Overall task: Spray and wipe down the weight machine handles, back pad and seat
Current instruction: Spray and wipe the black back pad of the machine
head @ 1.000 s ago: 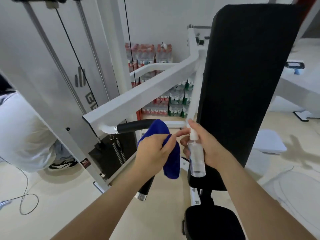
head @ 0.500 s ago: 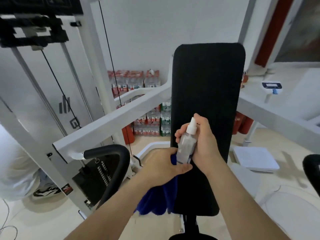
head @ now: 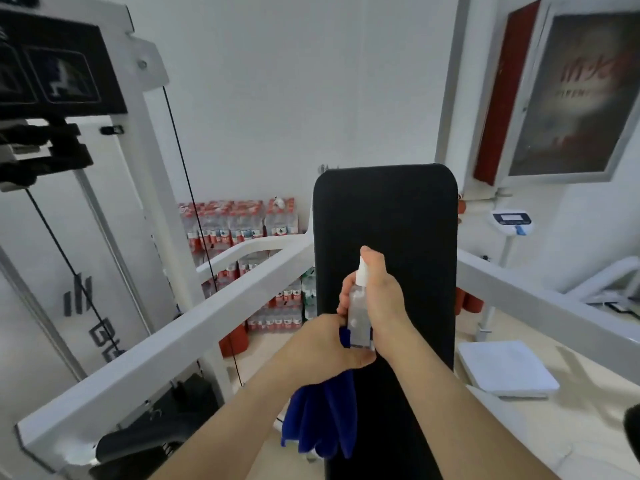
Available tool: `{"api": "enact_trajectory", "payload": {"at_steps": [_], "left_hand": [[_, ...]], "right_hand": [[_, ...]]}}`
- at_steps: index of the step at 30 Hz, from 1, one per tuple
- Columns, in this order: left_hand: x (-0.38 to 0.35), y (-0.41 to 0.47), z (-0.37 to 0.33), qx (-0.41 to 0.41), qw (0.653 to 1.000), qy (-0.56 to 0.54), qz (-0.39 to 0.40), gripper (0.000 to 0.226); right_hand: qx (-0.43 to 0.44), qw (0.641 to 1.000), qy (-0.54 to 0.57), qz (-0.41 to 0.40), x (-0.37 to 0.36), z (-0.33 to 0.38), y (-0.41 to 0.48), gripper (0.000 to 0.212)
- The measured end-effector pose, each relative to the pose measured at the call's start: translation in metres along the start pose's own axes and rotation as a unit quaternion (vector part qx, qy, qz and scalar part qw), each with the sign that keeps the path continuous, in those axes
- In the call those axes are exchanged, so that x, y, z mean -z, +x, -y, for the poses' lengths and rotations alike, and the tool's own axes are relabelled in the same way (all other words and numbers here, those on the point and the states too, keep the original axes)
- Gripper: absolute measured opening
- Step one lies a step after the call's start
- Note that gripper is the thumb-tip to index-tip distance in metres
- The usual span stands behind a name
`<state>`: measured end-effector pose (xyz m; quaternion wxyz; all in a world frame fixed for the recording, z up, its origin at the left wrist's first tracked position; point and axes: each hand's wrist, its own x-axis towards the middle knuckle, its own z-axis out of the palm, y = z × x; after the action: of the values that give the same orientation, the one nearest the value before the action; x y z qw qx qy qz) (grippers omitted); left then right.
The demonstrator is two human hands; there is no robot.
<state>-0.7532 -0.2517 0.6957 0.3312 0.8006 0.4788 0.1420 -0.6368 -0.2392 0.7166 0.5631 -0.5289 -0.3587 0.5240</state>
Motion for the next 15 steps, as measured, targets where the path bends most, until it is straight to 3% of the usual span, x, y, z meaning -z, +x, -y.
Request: {"api": "enact_trajectory", "payload": {"at_steps": [2,5,8,11,15], "left_hand": [[0.014,0.013,0.007,0.007,1.0,0.013,0.007,0.036],[0.031,0.03,0.02,0.035,0.997,0.005,-0.073,0.06],[0.052,0.048,0.026,0.08,0.969,-0.141,-0.186,0.042],[0.071,0.062,0.025,0.082,0.921,-0.305,-0.227,0.022],[0.096,0.078,0.015,0.087,0.852,-0.439,-0.271,0.011]], "right_hand": [[0.0,1.0,-0.005,-0.02,-0.007,0.007,0.017,0.058],[0.028,0.999,-0.034,-0.028,-0.013,0.022,0.039,0.056],[0.064,0.996,-0.06,-0.035,-0.021,0.037,0.059,0.053],[0.088,0.992,-0.078,-0.033,-0.026,0.046,0.073,0.05],[0.103,0.992,-0.069,-0.033,-0.026,0.05,0.087,0.054]]}}
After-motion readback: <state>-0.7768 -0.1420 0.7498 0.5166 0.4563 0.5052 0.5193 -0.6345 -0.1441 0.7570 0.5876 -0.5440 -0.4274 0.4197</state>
